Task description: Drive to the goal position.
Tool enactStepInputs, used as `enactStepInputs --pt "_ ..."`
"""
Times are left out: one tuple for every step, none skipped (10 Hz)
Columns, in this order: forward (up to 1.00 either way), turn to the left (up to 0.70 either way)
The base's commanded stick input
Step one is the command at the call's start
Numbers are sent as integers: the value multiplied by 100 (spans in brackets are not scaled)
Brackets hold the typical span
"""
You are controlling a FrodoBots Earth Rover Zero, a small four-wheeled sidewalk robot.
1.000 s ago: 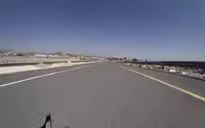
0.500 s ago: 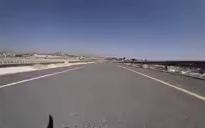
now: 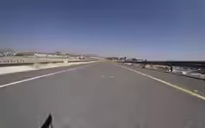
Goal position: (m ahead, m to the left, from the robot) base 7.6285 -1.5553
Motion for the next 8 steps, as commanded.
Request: enactStepInputs --pt "100 0" --pt "100 0" --pt "100 0" --pt "100 0" --pt "100 0" --pt "100 0" --pt "100 0" --pt "100 0"
